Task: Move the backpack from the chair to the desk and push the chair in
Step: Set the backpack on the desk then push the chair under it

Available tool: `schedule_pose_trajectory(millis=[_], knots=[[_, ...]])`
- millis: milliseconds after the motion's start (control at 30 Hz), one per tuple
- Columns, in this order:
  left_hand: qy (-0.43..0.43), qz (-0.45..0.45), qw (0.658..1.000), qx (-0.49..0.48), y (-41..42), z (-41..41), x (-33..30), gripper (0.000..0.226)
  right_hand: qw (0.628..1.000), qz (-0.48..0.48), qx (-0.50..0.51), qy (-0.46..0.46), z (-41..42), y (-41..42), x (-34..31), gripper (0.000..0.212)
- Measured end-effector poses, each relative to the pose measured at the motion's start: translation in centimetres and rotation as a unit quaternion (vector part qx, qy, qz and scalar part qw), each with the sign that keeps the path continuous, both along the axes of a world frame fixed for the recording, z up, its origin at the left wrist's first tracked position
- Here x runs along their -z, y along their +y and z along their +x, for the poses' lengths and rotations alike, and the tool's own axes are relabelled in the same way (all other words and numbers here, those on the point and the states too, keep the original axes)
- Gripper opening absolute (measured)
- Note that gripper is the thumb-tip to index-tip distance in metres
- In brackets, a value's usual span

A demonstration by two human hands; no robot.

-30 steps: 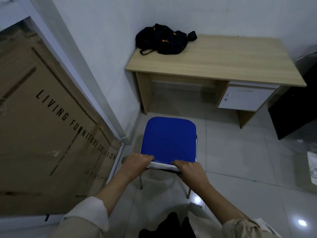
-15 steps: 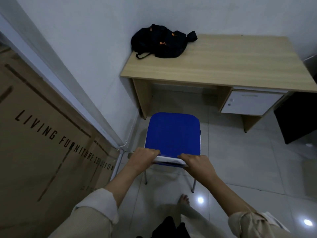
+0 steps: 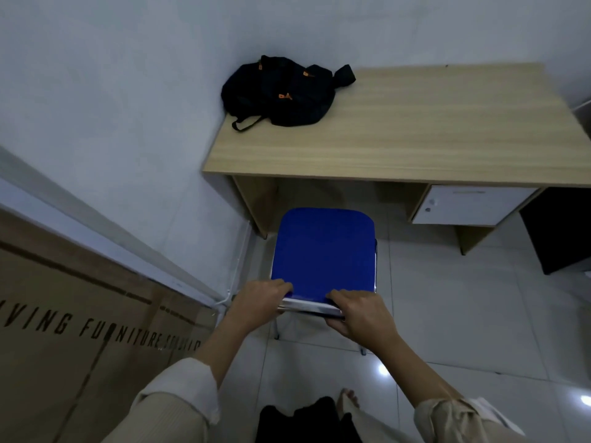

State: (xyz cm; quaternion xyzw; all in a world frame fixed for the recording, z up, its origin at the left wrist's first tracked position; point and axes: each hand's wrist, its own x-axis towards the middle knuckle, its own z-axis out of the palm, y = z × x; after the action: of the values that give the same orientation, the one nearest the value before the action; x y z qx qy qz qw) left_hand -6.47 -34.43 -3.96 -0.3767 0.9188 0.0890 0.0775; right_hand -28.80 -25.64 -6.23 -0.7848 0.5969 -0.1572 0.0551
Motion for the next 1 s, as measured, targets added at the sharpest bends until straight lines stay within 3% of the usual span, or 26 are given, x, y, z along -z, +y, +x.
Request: schedule_pose_trajectory(millis=[1000], knots=[[0.032, -0.084, 0.994, 0.055, -21.2, -10.7, 0.8, 0.027, 0.998, -0.014, 0.048, 0.041, -10.8, -20.9, -0.2, 0.032]])
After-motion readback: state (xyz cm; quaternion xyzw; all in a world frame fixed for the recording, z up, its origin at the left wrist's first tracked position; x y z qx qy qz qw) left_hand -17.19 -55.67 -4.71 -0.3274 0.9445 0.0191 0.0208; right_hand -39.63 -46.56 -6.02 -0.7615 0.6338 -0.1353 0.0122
